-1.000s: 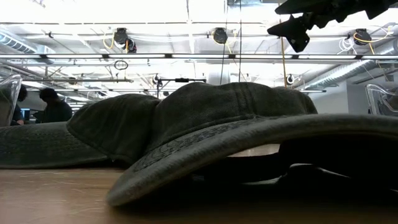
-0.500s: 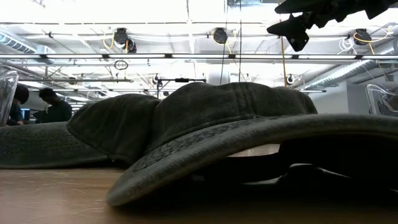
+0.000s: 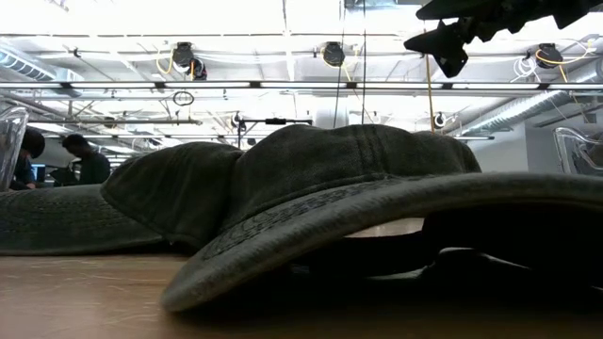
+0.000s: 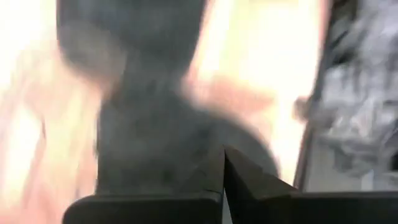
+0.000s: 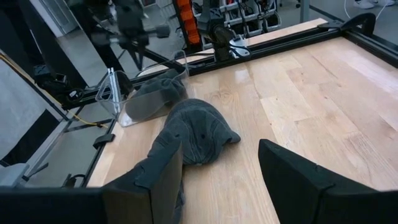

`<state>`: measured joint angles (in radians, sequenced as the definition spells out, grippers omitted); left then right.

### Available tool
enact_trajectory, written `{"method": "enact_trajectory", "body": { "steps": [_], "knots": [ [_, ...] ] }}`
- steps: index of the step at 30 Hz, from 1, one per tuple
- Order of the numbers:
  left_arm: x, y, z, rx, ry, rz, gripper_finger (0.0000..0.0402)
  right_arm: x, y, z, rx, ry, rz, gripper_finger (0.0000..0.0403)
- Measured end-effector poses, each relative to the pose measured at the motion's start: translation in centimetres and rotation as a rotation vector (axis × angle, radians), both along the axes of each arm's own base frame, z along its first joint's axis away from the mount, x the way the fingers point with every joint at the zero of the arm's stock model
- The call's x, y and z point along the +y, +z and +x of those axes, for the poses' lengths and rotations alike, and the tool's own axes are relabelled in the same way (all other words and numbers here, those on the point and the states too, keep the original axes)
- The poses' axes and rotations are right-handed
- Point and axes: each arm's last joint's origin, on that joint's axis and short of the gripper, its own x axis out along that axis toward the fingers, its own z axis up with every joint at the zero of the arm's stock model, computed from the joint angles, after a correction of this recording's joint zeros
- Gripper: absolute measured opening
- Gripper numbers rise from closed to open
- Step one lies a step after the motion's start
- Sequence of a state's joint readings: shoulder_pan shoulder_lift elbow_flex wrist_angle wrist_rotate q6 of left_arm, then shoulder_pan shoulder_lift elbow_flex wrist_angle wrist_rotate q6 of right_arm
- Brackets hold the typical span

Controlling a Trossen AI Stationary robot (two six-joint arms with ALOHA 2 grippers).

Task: Pick & Place hat
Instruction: Put the right black cap into the left transparent bin

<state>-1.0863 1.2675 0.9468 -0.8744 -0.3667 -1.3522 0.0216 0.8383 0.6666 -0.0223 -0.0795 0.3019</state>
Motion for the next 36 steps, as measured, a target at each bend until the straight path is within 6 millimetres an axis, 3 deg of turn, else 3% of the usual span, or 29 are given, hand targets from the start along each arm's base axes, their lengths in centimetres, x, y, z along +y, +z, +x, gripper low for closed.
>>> {"method": "enact_trajectory", "body": {
  "steps": [6,9,16,23,29,33,36],
  "knots": [
    [-0.6,3.8,1.4,-0.376,-0.028,0.164,0.0009,0.0,-0.1,0.0,0.005,-0.008,0.027,0.0201],
    [-0.6,4.9,2.3,-0.484,-0.014,0.206,0.0008,0.1,-1.1,0.0,-0.001,-0.008,0.052,0.0201],
    [0.4,6.5,4.5,-0.58,0.042,0.301,0.0018,0.9,-5.6,0.1,-0.209,0.018,0.158,0.0201],
    [3.3,6.1,6.9,-0.53,0.199,0.386,0.0105,1.6,-6.8,0.0,-0.383,0.141,0.11,0.0202],
    [5.5,5.8,8.9,-0.485,0.25,0.482,0.0175,5.8,-5.4,2.0,-0.305,0.319,-0.144,0.0202],
    [6.6,5.6,9.8,-0.458,0.278,0.516,0.02,9.6,-4.0,3.9,-0.102,0.274,-0.382,0.0212],
    [7.2,5.6,10.2,-0.45,0.303,0.524,0.0211,12.0,-4.0,4.9,0.033,0.215,-0.517,0.0235]
  ]
}}
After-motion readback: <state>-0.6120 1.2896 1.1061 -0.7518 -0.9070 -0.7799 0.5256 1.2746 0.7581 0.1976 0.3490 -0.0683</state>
